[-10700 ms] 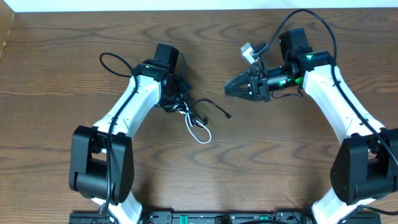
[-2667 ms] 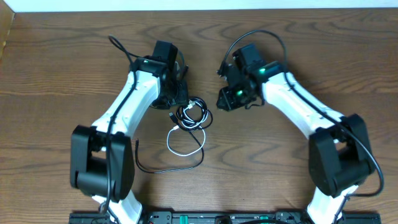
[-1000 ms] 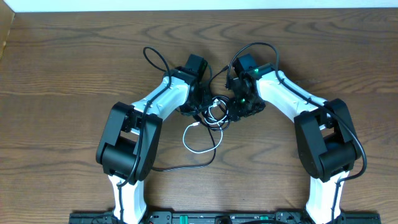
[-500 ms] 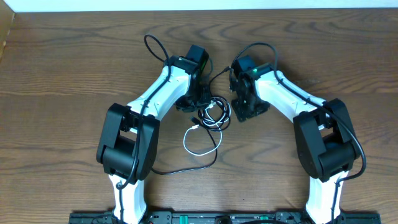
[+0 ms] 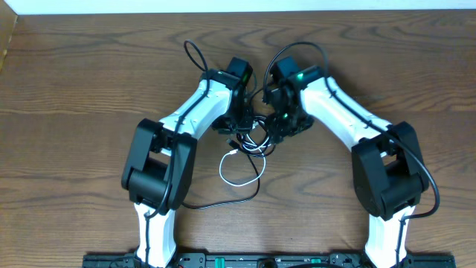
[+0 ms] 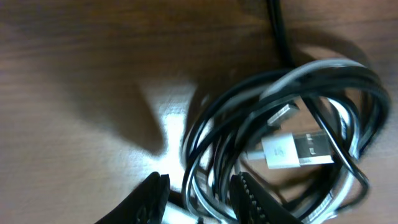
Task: Untangle cables
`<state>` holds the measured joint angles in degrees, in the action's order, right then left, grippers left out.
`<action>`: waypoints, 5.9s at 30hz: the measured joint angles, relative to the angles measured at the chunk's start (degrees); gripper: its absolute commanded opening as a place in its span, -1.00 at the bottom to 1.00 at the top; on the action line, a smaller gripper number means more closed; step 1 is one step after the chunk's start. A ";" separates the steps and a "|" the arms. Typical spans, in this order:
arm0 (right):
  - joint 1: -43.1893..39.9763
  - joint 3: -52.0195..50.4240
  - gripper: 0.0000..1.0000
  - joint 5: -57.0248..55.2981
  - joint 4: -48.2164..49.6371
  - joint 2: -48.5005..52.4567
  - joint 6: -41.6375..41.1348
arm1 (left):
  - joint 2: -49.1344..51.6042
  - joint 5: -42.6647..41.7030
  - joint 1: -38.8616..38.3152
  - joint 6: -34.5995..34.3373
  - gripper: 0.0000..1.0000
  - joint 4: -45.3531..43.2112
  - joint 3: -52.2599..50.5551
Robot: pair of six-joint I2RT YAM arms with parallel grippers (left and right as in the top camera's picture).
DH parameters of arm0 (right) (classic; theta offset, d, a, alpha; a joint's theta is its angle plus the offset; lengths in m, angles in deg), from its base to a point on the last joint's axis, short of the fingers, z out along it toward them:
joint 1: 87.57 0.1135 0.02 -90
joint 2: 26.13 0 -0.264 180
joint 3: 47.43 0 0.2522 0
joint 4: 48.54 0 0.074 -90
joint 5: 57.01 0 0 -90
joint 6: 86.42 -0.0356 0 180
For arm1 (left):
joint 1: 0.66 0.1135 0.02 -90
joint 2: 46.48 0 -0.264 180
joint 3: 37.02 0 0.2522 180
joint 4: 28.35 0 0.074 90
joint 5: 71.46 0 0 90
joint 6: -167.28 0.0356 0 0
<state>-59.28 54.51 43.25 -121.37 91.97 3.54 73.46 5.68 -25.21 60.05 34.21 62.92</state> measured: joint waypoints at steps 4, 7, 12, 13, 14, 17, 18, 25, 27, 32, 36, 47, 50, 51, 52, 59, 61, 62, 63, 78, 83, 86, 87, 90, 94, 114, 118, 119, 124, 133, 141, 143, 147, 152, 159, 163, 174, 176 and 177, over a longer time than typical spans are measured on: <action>1.99 -3.10 0.26 -3.85 2.45 0.00 -3.69 | 1.07 -0.17 -0.11 0.57 -0.26 -0.79 0.00; 2.71 -6.01 0.26 -7.69 5.38 0.02 -6.58 | 1.07 -0.17 -0.17 0.61 -0.26 -0.90 0.00; 2.73 -9.81 0.24 -11.96 12.07 -1.16 -10.03 | 1.07 -0.17 -0.22 0.57 -0.27 -1.01 0.00; 2.73 -10.73 0.24 -12.98 13.60 -1.70 -10.51 | 1.07 -0.17 -0.24 0.59 -0.26 -1.03 0.00; 2.71 -11.39 0.24 -13.86 14.56 -2.12 -10.99 | 1.07 -0.15 -0.26 0.57 -0.26 -1.05 0.00; 2.69 -13.33 0.25 -18.10 17.51 -3.32 -12.85 | 1.07 0.00 -0.26 0.39 -0.26 -1.07 0.00; 2.69 -13.97 0.25 -20.04 18.43 -3.67 -13.60 | 1.07 0.37 -0.26 -0.09 -0.26 -1.05 0.00; 1.09 -16.90 0.25 -30.77 22.34 -4.66 -18.01 | 1.03 5.75 -0.92 -5.99 -0.26 -0.63 0.00; -0.22 -17.31 0.25 -32.37 22.53 -4.76 -18.67 | 1.03 6.82 -1.07 -6.99 -0.26 -0.44 0.00; -4.66 -18.08 0.23 -35.95 22.47 -4.87 -19.15 | 1.03 9.14 -1.03 -8.24 -0.26 0.17 0.00; -9.84 -18.60 0.25 -38.71 22.16 -4.87 -19.34 | 1.03 10.49 -0.94 -8.46 -0.26 0.37 0.00; -15.47 -18.58 0.04 -34.45 21.66 -5.25 -18.18 | 1.03 11.76 -0.61 -8.11 -0.27 0.59 0.00; -15.58 -17.70 0.10 -32.17 19.69 -5.33 -16.57 | 0.94 11.82 -0.61 -8.00 -0.24 1.57 0.07; -15.61 -17.31 0.12 -30.62 18.82 -5.44 -15.91 | 0.74 11.76 -0.61 -7.98 -0.22 1.77 0.07; -15.63 -16.94 0.17 -28.79 17.99 -5.53 -15.21 | 0.44 11.72 -0.59 -7.96 -0.21 1.84 0.07; -15.58 -13.66 0.34 -6.78 17.46 -5.77 -3.17 | -6.64 11.52 -0.37 -8.50 -0.07 2.45 0.13; -15.56 -12.59 0.28 0.76 20.26 -6.03 -0.09 | -8.50 11.52 0.04 -9.62 -0.07 3.48 0.52; -15.50 -12.24 0.26 3.52 21.57 -6.14 0.92 | -9.09 11.52 0.42 -10.29 -0.07 4.15 0.87; -15.41 -12.11 0.25 6.27 23.30 -6.38 1.77 | -9.44 11.50 0.94 -11.23 -0.07 4.72 1.20; -4.26 -11.91 0.04 10.71 40.94 -1.84 14.12 | -9.70 8.17 12.92 -15.32 -0.04 11.87 0.59; -1.40 -11.91 -0.06 7.82 40.24 1.46 17.66 | -9.73 7.54 12.55 -15.28 -0.03 12.17 -0.66; -0.94 -11.56 -0.21 6.05 38.95 1.81 18.86 | -9.70 7.19 11.96 -15.21 -0.03 12.20 -0.76; -0.94 -11.34 -0.21 5.07 38.32 1.79 19.12 | -9.73 7.19 11.76 -15.10 -0.03 12.20 -0.76; -0.94 -10.34 -0.18 0.94 34.77 1.73 18.69 | -9.70 6.95 11.15 -14.88 -0.03 12.04 -0.76; -1.11 -9.40 0.07 -7.45 28.94 1.03 14.53 | -9.70 4.96 10.19 -13.99 -0.03 11.30 -0.76; -3.98 2.05 0.49 -6.34 3.43 0.13 7.15 | -9.68 -7.78 4.04 -9.75 0.07 4.87 -0.76; -4.07 1.79 0.46 -5.73 3.65 0.13 7.17 | -9.68 -8.57 1.64 -8.59 0.10 4.85 -0.83; -4.07 1.55 0.43 -5.64 3.85 0.13 7.17 | -9.68 -8.72 0.87 -8.28 0.09 4.83 -0.87; -4.09 -0.92 0.35 -5.33 6.54 0.13 7.37 | -9.66 -7.50 -3.04 -8.07 0.10 4.81 -0.98; -5.35 -6.43 0.10 -4.92 14.10 0.13 6.93 | -9.62 2.43 -7.74 -15.96 0.11 0.22 -4.59; -7.54 -8.55 -0.41 -4.87 18.03 -0.20 4.00 | -9.44 7.02 -7.76 -21.86 0.04 -13.84 -12.20; -7.76 -8.63 -0.43 -4.90 18.08 -0.20 2.86 | -9.44 7.28 -7.76 -22.40 -0.08 -15.39 -13.20; -8.07 -8.76 -0.48 -5.40 18.60 -0.22 0.15 | -9.44 7.45 -7.76 -23.34 -0.32 -13.51 -13.68; -9.01 -8.87 -0.47 -5.53 19.93 -0.24 -2.62 | -9.44 7.67 -7.76 -23.28 -0.33 -9.88 -13.99; -9.73 -8.59 -0.27 -2.97 19.98 -0.24 -2.21 | -9.42 7.67 -7.26 -19.74 -0.25 -3.39 -15.50; -9.73 -6.97 -0.20 -0.57 17.73 -0.28 -1.49 | -9.42 7.69 -5.27 -16.79 -0.25 2.80 -12.76; -10.88 -4.37 0.02 1.81 13.97 -2.12 -0.72 | -10.01 1.44 -4.48 -10.99 -0.44 -12.61 -7.80; -11.76 -4.35 0.03 2.05 13.94 -2.12 -0.76 | -9.73 -0.52 -4.90 -10.03 -0.29 -14.43 -7.78; -12.13 -4.35 0.03 2.27 13.84 -2.12 -0.76 | -9.46 -1.25 -5.16 -9.81 -0.24 -15.17 -7.78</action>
<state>-71.41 50.16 45.52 -107.54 89.85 2.78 64.00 4.43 -30.37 50.23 19.04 55.14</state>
